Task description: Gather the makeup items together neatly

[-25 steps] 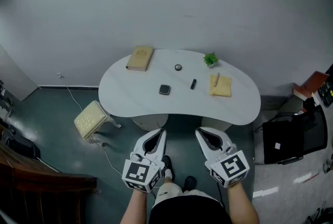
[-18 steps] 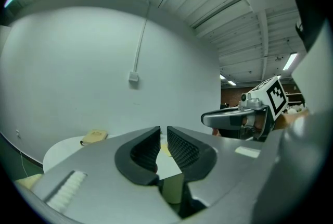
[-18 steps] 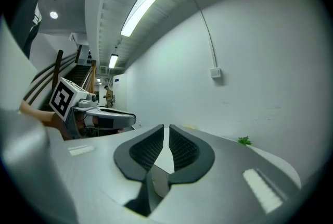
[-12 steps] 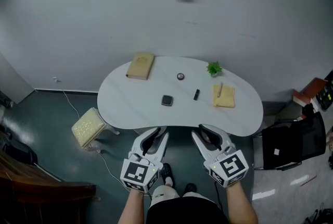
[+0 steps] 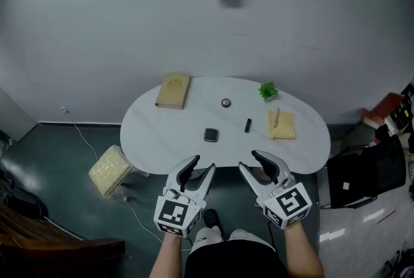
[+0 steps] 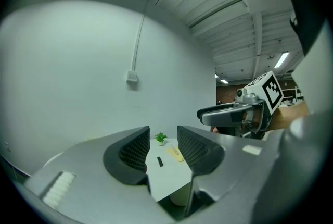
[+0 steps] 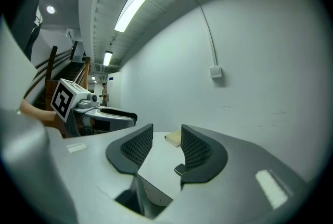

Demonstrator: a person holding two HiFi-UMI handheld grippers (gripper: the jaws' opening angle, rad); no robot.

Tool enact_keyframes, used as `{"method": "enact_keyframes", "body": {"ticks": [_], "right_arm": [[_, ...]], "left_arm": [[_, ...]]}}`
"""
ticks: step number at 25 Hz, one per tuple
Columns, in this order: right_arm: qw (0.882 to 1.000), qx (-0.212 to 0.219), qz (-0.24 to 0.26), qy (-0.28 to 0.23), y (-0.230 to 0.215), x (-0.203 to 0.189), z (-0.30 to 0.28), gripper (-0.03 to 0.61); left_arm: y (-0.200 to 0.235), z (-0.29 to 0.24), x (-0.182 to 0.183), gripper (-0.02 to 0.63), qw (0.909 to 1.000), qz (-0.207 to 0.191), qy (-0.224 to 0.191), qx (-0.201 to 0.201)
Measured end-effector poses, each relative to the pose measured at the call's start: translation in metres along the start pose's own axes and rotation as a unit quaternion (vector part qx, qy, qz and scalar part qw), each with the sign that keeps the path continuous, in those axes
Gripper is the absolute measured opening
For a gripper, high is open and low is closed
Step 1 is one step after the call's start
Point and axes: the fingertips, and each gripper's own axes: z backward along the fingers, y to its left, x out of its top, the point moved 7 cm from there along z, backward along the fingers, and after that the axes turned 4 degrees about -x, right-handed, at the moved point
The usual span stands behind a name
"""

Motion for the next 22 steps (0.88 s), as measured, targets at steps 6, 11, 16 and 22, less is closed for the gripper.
{"method": "enact_keyframes", "body": {"ticks": [6,11,16,22], "right_arm": [[1.000,-0.018,-0.005,0.010,0.005,-0.003,-0.022,0.152],[0.999,-0.028,-0.013,0.024,0.011,-0.010,-0.039,0.152],[0.998,-0.035,-0.025,0.038,0.010,-0.018,-0.050,0.152],[0.998,-0.038,-0.029,0.046,-0.006,-0.023,-0.062,0.152]], "left_arm": [[0.026,-0.006,-0.006,0.172,0.9998,0.002,0.005,-0.017],[0.042,-0.009,-0.016,0.170,0.9994,0.004,0.019,-0.028],[0.054,-0.016,-0.025,0.173,0.9988,0.010,0.034,-0.035],[0.061,-0.036,-0.034,0.189,0.9982,0.017,0.046,-0.036]]}}
